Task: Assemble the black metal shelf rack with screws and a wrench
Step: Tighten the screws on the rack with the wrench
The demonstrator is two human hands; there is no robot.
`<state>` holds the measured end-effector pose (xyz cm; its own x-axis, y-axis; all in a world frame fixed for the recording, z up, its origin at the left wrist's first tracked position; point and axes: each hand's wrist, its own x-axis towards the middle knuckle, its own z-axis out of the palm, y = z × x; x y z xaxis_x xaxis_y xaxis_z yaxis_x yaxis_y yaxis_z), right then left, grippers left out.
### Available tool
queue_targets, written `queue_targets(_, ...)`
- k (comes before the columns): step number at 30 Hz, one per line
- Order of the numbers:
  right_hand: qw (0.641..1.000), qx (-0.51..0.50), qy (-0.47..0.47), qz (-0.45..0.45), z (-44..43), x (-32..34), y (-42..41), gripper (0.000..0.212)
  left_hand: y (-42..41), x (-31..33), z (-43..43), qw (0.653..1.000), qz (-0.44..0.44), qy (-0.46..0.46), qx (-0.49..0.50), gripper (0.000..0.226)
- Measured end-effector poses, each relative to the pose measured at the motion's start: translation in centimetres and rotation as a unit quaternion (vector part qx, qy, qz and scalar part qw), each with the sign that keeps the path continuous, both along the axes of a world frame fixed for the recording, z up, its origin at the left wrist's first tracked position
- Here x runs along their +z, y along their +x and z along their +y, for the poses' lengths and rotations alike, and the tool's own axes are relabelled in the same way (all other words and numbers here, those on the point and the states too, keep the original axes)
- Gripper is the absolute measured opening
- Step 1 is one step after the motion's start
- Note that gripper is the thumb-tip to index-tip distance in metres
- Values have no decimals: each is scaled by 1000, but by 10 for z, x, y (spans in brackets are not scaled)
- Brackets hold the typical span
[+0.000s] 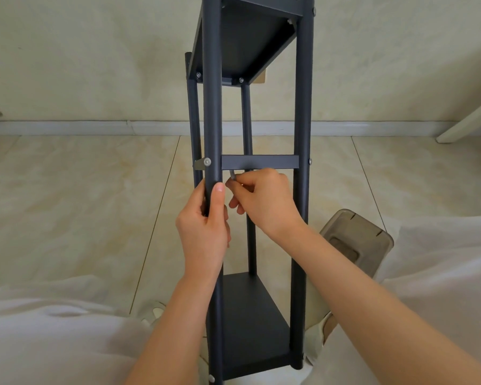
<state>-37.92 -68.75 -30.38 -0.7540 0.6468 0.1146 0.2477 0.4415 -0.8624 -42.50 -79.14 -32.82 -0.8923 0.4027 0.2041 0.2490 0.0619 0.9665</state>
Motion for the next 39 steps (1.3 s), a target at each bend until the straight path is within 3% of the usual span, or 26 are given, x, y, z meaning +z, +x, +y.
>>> queue_targets(20,978,-10,157,140,-4,-44,-31,19,-8,-5,-2,1000,15,5,14,30)
queue_targets(26,981,9,150,120,-4,-42,-31,20,-9,-6,-2,1000,8,9,12,27)
queue_targets(31,993,40,108,-2,-3,-40,-21,30,-10,-4,-2,1000,10,15,13,27)
queue_targets(39,999,5,49,-6,-1,-25,-7,33,-9,-3,-4,1000,0,21,9,28)
